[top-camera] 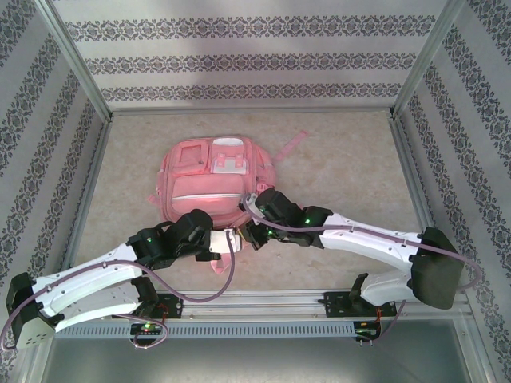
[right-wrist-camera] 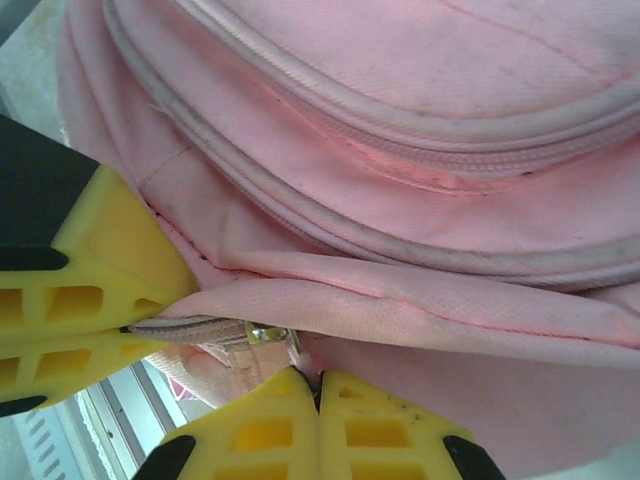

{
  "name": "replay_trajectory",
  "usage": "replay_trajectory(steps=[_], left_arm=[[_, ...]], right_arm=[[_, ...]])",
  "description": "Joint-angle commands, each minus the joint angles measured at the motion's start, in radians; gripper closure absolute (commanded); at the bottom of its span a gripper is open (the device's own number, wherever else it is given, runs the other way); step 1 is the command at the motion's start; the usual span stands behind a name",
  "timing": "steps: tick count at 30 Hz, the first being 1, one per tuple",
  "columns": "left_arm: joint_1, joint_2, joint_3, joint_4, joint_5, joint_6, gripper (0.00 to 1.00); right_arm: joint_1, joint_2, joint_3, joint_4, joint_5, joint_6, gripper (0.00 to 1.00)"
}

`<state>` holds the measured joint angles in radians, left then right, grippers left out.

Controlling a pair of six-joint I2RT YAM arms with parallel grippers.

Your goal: Pack the student bag

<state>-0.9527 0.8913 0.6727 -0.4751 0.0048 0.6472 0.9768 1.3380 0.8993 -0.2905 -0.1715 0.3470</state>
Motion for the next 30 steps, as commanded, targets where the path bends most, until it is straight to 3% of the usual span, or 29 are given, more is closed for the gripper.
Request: replay_trajectory(steps=[1, 6, 11, 12, 14, 16, 17, 19, 22, 30], left_arm=[[-0.006, -0.027, 0.047, -0.026, 0.07, 0.011, 1.0], [-0.006, -0.016, 0.048, -0.017, 0.07, 0.011, 1.0], [-0.006, 0.01, 0.063, -0.004, 0.076, 0.002, 1.0], [-0.006, 0.011, 0.065, -0.001, 0.077, 0.0, 1.0], [-0.006, 0.007, 0.074, 0.007, 0.087, -0.018, 1.0], [-0.006, -0.003, 0.083, 0.024, 0.109, -0.037, 1.0], [-0.005, -0.009, 0.086, 0.036, 0.119, -0.046, 1.0], [-0.004, -0.015, 0.089, 0.055, 0.133, -0.059, 1.0], [-0.004, -0.02, 0.091, 0.066, 0.152, -0.068, 1.0], [-0.004, -0.019, 0.082, 0.075, 0.155, -0.081, 1.0]], right_arm=[[-0.111, 0.018, -0.002, -0.17, 0.326, 0.059, 1.0], [-0.127, 0.016, 0.005, -0.203, 0.291, 0.018, 1.0], [-0.126, -0.109, -0.1, 0.001, 0.012, -0.019, 1.0], [-0.126, -0.147, -0.135, 0.059, -0.028, -0.009, 0.96], [-0.118, -0.236, -0.232, 0.223, -0.116, 0.021, 0.76], [-0.089, -0.291, -0.31, 0.341, -0.115, 0.027, 0.57], [-0.08, -0.304, -0.34, 0.393, -0.126, 0.034, 0.54], [-0.056, -0.308, -0.391, 0.504, -0.13, 0.003, 0.54], [0.015, -0.303, -0.438, 0.605, -0.039, -0.112, 0.53], [0.082, -0.28, -0.443, 0.686, 0.047, -0.23, 0.55]])
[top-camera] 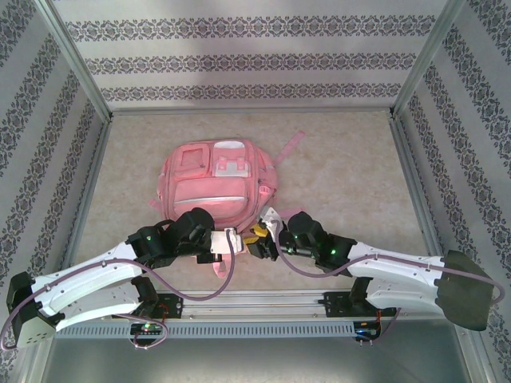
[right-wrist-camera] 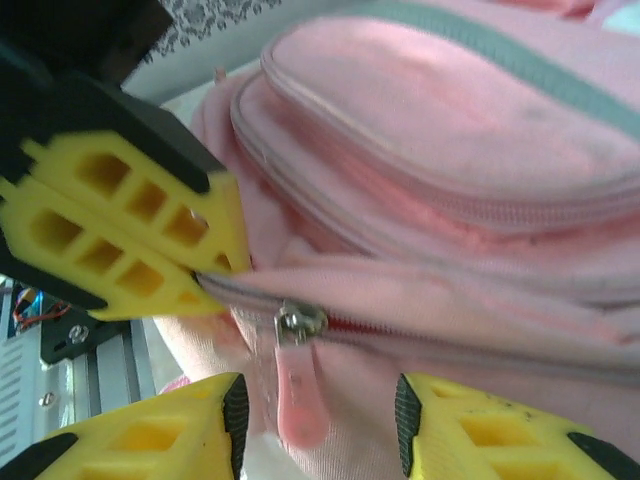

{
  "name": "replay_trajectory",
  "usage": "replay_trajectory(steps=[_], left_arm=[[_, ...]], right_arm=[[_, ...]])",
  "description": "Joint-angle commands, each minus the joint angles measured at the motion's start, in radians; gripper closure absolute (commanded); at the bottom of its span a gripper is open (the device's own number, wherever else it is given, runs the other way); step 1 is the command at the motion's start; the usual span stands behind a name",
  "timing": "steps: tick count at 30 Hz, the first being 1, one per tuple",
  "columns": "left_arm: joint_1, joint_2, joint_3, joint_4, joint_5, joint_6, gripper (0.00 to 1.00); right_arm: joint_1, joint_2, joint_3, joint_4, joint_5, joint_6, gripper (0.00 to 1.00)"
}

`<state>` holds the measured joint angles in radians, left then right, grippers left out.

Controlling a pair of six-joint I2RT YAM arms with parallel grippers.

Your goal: Pack the student bag

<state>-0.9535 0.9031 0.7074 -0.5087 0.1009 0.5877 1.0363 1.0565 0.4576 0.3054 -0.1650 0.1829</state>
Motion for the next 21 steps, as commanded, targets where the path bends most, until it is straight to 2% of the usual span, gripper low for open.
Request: replay_trajectory(steps=[1, 21], left_arm=[[-0.004, -0.031, 0.047, 0.109, 0.059, -0.023, 1.0], [-0.004, -0.013, 0.044, 0.125, 0.074, -0.024, 1.0]], right_arm=[[0.028, 0.005, 0.004, 0.08, 0.05, -0.069, 0.56], [0.062, 0.122, 0.064, 0.029, 0.049, -0.051, 0.58]])
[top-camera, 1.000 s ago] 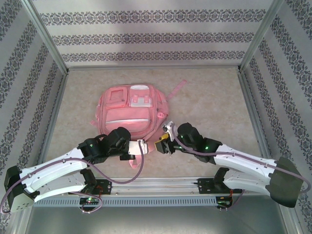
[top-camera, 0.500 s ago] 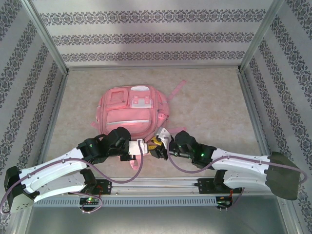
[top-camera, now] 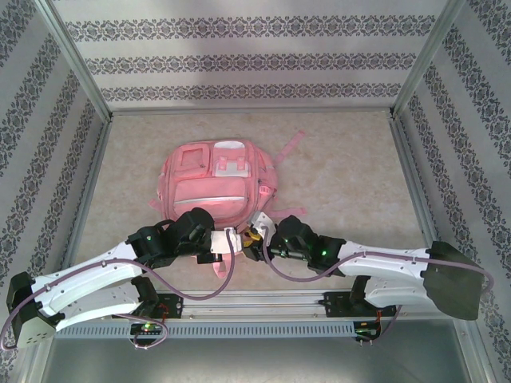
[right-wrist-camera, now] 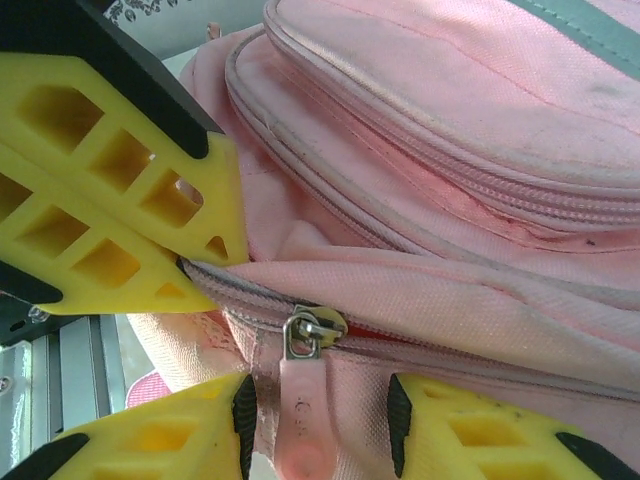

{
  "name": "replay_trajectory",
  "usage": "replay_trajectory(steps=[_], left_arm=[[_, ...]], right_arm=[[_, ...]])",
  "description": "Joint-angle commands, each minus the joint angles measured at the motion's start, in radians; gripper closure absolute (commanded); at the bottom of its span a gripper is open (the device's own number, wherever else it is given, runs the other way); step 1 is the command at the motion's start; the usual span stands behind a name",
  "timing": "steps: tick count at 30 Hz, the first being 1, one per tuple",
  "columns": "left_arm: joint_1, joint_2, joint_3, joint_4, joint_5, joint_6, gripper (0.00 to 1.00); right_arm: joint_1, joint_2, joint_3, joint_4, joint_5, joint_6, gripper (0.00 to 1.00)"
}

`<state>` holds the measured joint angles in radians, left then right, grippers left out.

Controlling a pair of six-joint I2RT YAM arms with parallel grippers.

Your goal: Pack the student bag

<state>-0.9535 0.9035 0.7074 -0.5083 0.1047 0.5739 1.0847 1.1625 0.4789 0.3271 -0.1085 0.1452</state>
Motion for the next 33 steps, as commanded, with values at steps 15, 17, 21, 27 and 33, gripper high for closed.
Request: replay_trajectory(steps=[15, 17, 21, 27, 33], left_arm=[[-0.004, -0.017, 0.025, 0.119, 0.057, 0.005, 1.0], [-0.004, -0.016, 0.023, 0.114, 0.054, 0.013, 1.0], [-0.004, 0.002, 0.032, 0.093, 0.046, 0.035, 1.0], [-0.004, 0.029, 0.058, 0.063, 0.038, 0.06, 1.0], [-0.004, 0.039, 0.061, 0.062, 0.045, 0.061, 1.0]], right_arm=[[-0.033, -0.074, 0.055, -0.108, -0.007, 0.001, 1.0], [-0.066, -0.105, 0.058, -0.15, -0.039, 0.035, 1.0], [-0.131, -0.101, 0.108, -0.256, -0.16, 0.092, 1.0], [-0.151, -0.107, 0.255, -0.529, -0.289, 0.016, 1.0], [-0.152, -0.127, 0.316, -0.644, -0.328, -0.015, 1.0]])
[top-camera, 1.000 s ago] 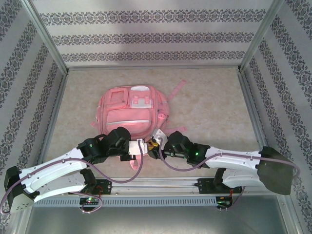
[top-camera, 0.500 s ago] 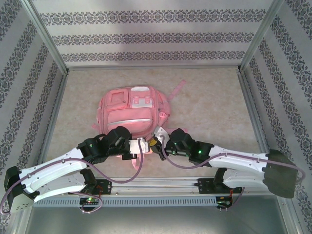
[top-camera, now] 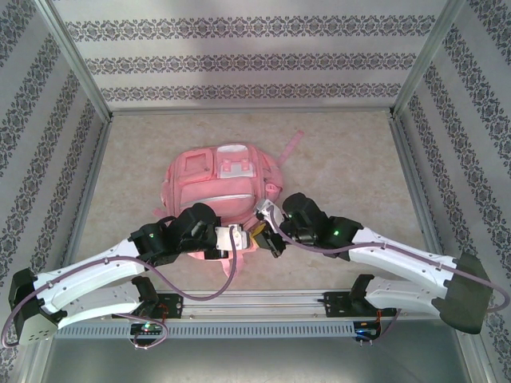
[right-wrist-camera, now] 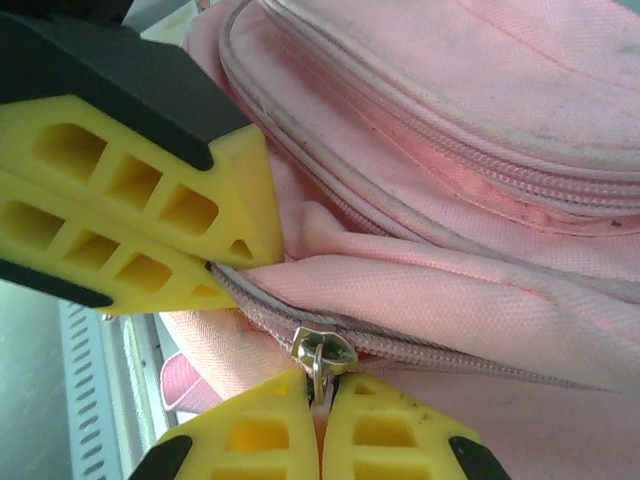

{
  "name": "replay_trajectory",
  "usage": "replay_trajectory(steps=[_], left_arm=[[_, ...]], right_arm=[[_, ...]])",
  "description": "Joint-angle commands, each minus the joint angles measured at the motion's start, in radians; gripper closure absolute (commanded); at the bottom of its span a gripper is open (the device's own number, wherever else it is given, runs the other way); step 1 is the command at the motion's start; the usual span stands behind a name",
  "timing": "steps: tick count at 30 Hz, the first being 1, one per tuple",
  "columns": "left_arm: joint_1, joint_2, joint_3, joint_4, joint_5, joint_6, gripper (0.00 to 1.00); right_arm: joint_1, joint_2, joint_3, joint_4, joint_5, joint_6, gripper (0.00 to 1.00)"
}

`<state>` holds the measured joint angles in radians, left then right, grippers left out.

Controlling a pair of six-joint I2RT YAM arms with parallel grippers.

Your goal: Pack the student bag

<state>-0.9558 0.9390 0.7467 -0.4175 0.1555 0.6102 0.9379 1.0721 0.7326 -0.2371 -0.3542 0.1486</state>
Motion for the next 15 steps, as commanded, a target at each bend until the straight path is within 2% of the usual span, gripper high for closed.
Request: replay_trajectory(steps=[1, 6, 15], left_arm=[[-0.001, 0.004, 0.02, -0.028, -0.003, 0.024, 1.0], [-0.001, -0.002, 0.018, -0.03, 0.004, 0.025, 1.0], [-0.001, -0.015, 0.005, -0.043, -0.005, 0.037, 1.0]], right_arm=[[-0.006, -0.023, 0.071, -0.089, -0.088, -0.008, 1.0], [-0.016, 0.046, 0.088, -0.097, -0.116, 0.027, 1.0], [-0.034, 0.044, 0.096, -0.118, -0.153, 0.049, 1.0]])
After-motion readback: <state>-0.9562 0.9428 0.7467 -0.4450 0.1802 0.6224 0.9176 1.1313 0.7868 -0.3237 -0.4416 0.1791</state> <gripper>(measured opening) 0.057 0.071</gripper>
